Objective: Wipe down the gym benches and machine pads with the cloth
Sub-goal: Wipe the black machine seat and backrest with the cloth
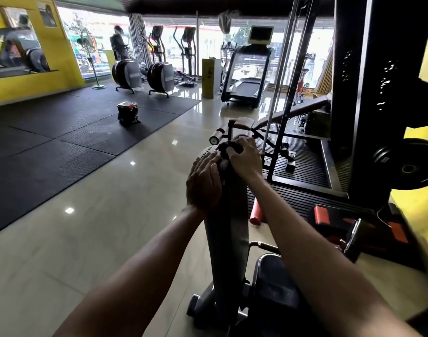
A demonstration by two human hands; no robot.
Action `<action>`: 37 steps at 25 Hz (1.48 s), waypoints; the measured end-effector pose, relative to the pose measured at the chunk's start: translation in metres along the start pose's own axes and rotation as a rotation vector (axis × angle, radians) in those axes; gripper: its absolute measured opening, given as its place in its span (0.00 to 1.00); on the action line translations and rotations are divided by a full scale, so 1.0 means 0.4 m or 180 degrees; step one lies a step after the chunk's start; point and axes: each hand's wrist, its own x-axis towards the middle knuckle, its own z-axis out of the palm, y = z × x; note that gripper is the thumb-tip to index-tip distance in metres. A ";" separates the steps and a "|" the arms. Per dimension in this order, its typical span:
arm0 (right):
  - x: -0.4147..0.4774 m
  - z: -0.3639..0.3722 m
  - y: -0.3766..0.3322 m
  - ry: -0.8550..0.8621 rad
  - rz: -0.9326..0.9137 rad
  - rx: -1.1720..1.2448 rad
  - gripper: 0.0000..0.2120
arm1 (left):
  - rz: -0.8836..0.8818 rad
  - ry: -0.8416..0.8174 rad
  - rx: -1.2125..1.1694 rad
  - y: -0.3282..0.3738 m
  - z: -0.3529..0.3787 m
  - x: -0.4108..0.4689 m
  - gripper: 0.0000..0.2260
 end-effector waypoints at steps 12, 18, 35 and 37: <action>0.058 0.005 0.053 -0.0172 0.0561 0.0814 0.29 | -0.0158 -0.0462 0.0248 0.001 -0.015 0.014 0.25; -0.197 0.059 0.131 0.0121 -0.0270 0.1292 0.27 | -0.0308 -0.1116 0.0538 0.029 -0.041 0.054 0.23; -0.147 0.139 0.270 0.0429 -0.0560 0.1795 0.19 | -0.0347 -0.1180 0.0963 0.065 -0.002 0.081 0.26; -0.057 0.121 0.287 0.0403 -0.0006 0.2034 0.24 | -0.0346 -0.1143 0.0920 0.065 -0.002 0.082 0.25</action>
